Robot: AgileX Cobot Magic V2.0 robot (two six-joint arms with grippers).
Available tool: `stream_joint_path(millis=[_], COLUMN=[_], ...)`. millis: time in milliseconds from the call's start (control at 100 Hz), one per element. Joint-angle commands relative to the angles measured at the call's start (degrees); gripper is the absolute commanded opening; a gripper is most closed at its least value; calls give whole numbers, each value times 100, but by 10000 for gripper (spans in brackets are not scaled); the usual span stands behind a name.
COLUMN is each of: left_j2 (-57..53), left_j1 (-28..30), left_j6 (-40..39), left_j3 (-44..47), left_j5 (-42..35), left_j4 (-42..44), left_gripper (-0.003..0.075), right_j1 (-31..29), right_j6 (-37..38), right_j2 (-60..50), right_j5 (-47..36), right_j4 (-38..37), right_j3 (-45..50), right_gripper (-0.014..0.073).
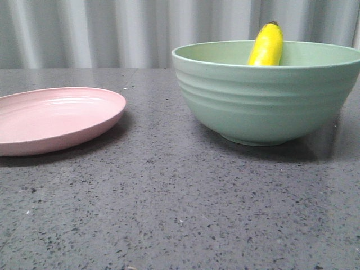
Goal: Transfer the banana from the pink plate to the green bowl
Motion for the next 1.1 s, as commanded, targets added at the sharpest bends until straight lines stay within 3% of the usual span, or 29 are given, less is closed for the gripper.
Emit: stream_joint_path(millis=[0,90,940,1040,1090], left_j2=[-168,-168,-168,-168,-168], left_j1=[138,164,153,153,153], left_j6=[-101,-217,-217,-217,-217], left_j3=[54,54,54,54,54], left_j5=[426,709,654,654,654], left_j4=[-54,6,37,37,37], left_gripper=[-20,-20,-20,-20,-20], right_j1=[-21,-21,-41,-226,-454], right_j6=[-37,-37,-37,-37,-37], right_j2=[85,85,85,85,85], right_j5=[-429,-429,-457,-925,-1636], right_j4=[-86,-86,-86,-96,-96], right_j3=[-133,-133,-56,229,538], right_gripper=[-68,-68,-68,-68,-68])
